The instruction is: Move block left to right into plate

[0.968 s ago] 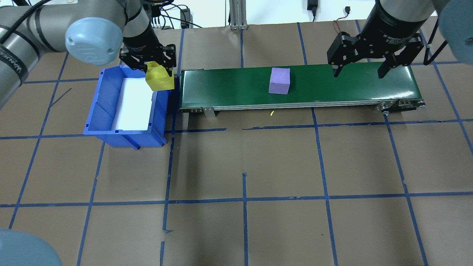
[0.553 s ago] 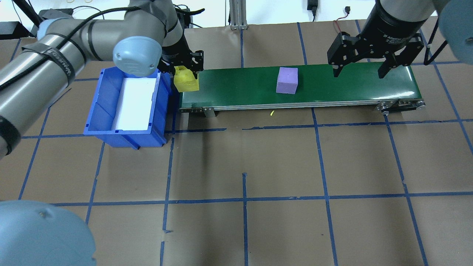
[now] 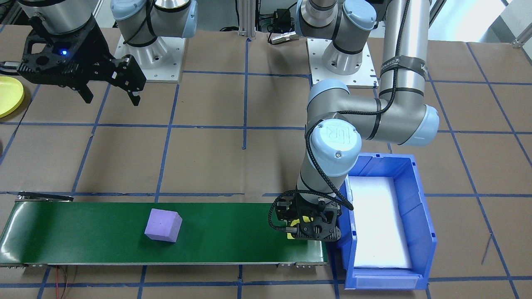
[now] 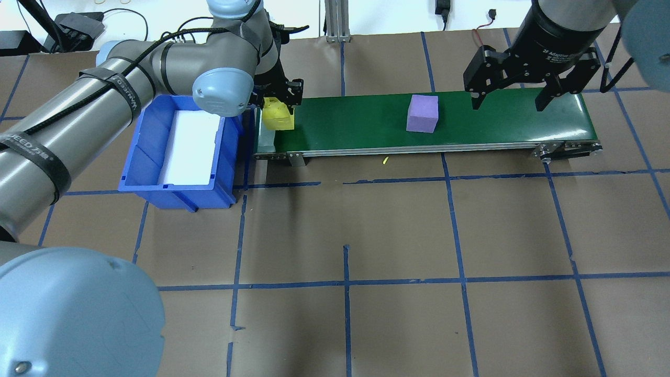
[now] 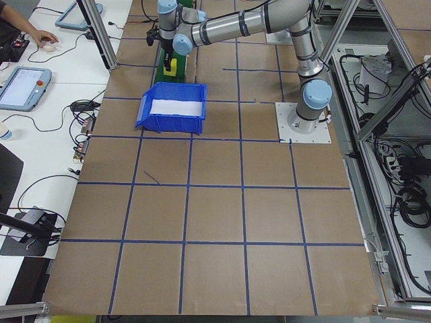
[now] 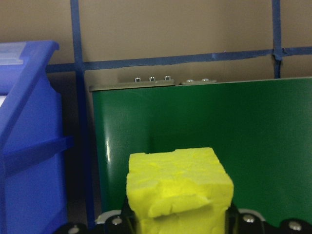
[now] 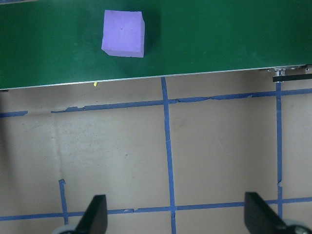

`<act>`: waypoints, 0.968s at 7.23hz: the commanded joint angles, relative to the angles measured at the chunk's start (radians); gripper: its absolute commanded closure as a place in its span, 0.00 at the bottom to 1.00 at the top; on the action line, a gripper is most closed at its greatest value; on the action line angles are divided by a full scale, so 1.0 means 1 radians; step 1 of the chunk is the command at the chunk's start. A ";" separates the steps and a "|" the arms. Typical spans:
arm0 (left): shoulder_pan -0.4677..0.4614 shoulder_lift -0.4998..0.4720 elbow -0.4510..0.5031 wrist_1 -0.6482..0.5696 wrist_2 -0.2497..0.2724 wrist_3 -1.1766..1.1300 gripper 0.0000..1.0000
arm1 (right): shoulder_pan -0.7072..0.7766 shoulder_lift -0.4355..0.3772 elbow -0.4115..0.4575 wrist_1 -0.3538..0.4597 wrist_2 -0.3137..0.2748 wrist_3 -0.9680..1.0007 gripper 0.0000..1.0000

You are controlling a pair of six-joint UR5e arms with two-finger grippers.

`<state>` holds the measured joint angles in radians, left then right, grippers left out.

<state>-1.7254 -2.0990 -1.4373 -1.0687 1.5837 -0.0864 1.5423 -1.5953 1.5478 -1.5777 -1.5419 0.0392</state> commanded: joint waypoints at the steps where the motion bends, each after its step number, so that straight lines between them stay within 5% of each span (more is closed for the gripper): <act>1: 0.000 -0.003 -0.011 0.003 0.001 0.010 0.08 | 0.001 0.000 0.000 -0.001 0.000 0.001 0.00; 4: 0.004 0.056 -0.014 -0.035 0.007 0.007 0.00 | -0.004 0.002 0.000 0.005 -0.001 -0.002 0.00; 7: 0.151 0.357 -0.086 -0.344 -0.001 0.031 0.00 | -0.025 0.046 -0.009 -0.018 -0.006 0.004 0.00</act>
<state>-1.6379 -1.8625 -1.4858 -1.3166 1.5870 -0.0668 1.5281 -1.5778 1.5456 -1.5875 -1.5442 0.0359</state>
